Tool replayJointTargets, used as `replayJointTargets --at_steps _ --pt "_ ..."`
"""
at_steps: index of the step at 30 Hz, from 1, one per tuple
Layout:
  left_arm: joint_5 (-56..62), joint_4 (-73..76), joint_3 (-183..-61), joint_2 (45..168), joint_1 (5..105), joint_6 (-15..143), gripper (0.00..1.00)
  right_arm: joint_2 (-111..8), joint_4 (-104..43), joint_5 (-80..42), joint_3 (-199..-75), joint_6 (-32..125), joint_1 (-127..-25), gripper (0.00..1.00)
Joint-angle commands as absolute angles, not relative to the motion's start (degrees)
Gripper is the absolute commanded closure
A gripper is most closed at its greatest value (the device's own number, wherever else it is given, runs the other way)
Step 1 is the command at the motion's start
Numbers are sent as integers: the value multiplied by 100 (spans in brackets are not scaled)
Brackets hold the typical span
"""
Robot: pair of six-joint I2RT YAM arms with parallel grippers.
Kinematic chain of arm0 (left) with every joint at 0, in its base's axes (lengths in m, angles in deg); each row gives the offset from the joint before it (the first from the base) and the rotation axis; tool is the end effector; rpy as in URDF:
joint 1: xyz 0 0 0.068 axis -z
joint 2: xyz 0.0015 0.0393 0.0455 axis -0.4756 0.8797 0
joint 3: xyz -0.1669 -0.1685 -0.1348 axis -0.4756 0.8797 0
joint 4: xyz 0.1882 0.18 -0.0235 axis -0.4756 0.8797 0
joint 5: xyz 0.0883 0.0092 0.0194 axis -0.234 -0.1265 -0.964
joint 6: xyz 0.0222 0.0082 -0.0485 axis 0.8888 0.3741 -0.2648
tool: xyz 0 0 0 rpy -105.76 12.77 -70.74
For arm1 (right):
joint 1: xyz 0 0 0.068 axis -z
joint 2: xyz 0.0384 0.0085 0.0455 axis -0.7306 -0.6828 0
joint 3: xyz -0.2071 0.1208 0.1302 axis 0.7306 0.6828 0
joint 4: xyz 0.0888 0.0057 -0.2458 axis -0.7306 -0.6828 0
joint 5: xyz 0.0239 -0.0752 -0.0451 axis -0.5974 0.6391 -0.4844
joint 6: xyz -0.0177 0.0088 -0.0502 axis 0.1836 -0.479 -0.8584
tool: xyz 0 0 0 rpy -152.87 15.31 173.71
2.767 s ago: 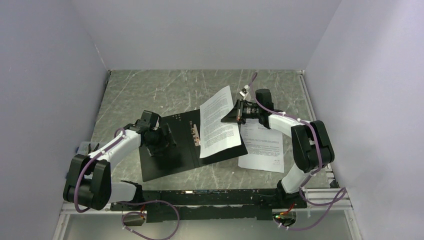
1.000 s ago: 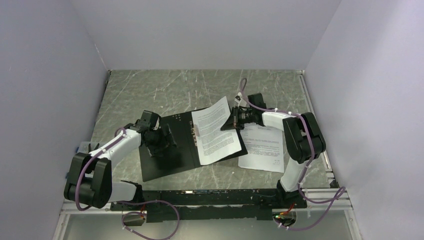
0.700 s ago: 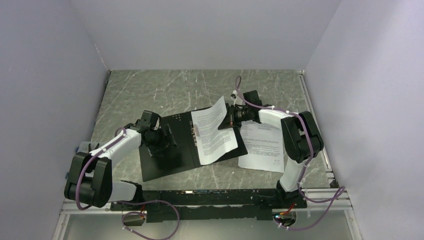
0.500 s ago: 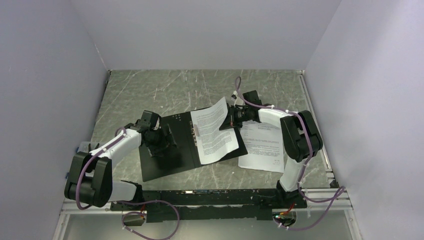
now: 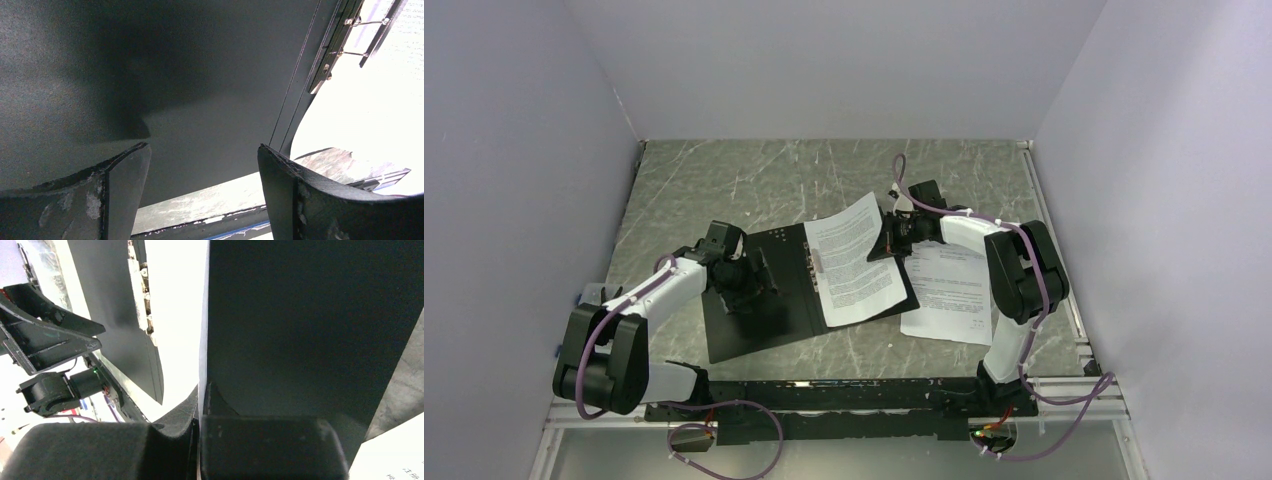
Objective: Put the files into the folder
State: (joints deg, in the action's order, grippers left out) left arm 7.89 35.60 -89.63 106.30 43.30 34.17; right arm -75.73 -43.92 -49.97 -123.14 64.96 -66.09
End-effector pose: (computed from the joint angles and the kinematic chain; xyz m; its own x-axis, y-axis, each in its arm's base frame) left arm 0.2196 -0.0670 0.1741 -0.8936 -0.4243 -0.1465 -0.3357 0.8484 -0.4093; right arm 0.3360 0.1402 0.1575 -0.9652 0.0151 -0.2610 -0.1805 0.6837 0.7071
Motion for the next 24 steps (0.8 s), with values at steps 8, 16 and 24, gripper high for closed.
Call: replayJointTargets --at_steps 8,16,24 --pt "922 3444 -8972 10667 4299 3528 16 -7487 -4529 -4731 -12516 6359 -6627 95" --pt "937 3436 -8985 10690 4299 3523 16 -7520 -4587 -4603 -12549 6329 -6627 74" --pt "940 3436 -8989 10691 4299 3532 16 -7550 -4692 -4368 -12669 6323 -6623 58"
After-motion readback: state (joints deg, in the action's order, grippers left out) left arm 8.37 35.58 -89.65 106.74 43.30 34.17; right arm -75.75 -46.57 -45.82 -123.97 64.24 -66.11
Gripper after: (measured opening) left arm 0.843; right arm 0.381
